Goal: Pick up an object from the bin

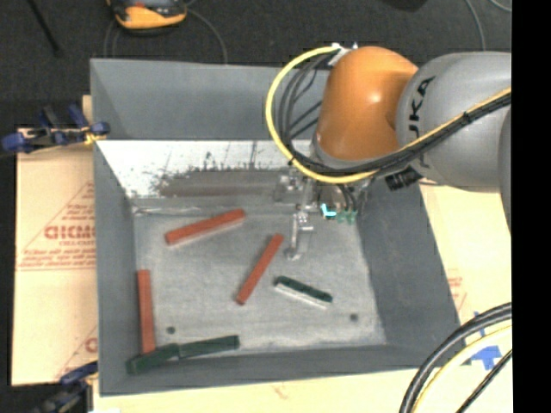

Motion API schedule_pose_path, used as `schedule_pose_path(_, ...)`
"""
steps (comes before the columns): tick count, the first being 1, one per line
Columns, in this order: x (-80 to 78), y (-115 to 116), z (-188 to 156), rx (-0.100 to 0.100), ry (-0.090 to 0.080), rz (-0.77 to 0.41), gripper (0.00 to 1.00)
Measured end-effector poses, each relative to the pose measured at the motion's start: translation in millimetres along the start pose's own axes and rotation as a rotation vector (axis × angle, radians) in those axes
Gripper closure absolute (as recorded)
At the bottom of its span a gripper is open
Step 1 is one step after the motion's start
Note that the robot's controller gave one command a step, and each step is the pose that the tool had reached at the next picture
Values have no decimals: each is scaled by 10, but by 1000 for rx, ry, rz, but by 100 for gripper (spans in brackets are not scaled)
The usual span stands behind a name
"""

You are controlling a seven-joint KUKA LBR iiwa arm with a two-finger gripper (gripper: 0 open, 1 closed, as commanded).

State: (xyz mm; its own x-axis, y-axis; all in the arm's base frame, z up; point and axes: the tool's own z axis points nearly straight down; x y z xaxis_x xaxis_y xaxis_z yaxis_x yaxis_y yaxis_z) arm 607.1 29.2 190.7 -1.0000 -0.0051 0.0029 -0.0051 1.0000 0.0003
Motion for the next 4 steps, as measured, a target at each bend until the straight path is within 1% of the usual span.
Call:
schedule_pose_path(1,-17,1,-43,0,-8,0,0)
schedule_pose_path(2,-2,102,307,2,-15,-198,0)
schedule_pose_path(3,59,156,814,0,-2,-380,0)
schedule_pose_path(4,146,234,619,2,-7,-567,0)
